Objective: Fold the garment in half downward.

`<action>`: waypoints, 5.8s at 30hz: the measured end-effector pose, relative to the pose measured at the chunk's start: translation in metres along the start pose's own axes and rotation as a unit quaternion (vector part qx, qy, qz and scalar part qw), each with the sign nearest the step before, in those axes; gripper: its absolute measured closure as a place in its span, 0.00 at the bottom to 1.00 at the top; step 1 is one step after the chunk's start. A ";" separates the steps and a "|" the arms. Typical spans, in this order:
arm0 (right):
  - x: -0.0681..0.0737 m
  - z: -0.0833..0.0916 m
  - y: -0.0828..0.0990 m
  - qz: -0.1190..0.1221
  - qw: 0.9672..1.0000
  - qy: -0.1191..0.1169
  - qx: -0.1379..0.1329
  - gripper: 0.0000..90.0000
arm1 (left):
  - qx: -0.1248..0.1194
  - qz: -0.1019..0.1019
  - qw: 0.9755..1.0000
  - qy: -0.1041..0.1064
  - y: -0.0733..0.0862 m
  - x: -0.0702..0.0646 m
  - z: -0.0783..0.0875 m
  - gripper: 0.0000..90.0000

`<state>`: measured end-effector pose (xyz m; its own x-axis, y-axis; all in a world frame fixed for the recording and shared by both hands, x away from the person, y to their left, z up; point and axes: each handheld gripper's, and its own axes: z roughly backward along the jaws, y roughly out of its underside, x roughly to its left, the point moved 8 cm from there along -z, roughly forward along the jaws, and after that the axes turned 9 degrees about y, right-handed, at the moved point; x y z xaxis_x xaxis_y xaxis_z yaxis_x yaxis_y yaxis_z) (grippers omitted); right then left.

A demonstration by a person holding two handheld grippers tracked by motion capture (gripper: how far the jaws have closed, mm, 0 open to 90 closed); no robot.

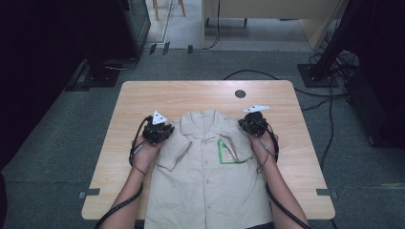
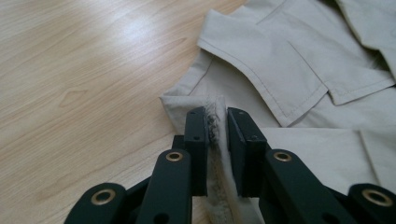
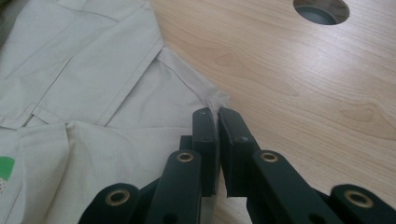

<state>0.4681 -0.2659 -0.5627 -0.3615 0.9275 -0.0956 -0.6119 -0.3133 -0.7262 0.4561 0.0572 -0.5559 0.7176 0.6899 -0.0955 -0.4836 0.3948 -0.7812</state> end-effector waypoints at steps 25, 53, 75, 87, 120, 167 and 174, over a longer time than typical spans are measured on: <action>-0.017 0.013 0.005 -0.017 1.000 -0.009 -0.005 0.96 | 0.002 0.033 0.999 0.006 0.010 0.019 0.013 0.98; -0.027 0.008 0.016 -0.013 1.000 0.003 0.013 0.96 | 0.024 0.026 0.999 -0.003 0.017 0.027 0.001 0.98; -0.035 0.009 0.022 -0.013 1.000 0.017 0.018 0.97 | 0.025 0.032 0.999 -0.006 0.022 0.035 0.006 0.83; -0.032 0.023 0.005 -0.005 1.000 -0.018 -0.014 0.80 | -0.020 0.013 1.000 0.013 0.008 0.030 0.012 0.54; -0.001 0.006 -0.015 0.092 0.992 -0.082 -0.028 0.58 | 0.061 -0.068 0.993 0.071 -0.010 0.019 -0.018 0.35; 0.019 -0.033 -0.023 0.122 0.982 -0.132 0.050 0.95 | 0.100 -0.053 0.989 0.095 -0.013 0.022 -0.036 0.89; 0.021 -0.032 -0.022 0.104 0.985 -0.128 0.051 0.99 | 0.102 -0.068 0.988 0.092 -0.012 0.017 -0.035 0.99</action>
<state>0.4963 -0.2328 -0.5706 -0.6442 0.7631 -0.0515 -0.5686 -0.5228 -0.6351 0.4923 0.0427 -0.5696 0.8525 0.5080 -0.1233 -0.4540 0.6026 -0.6563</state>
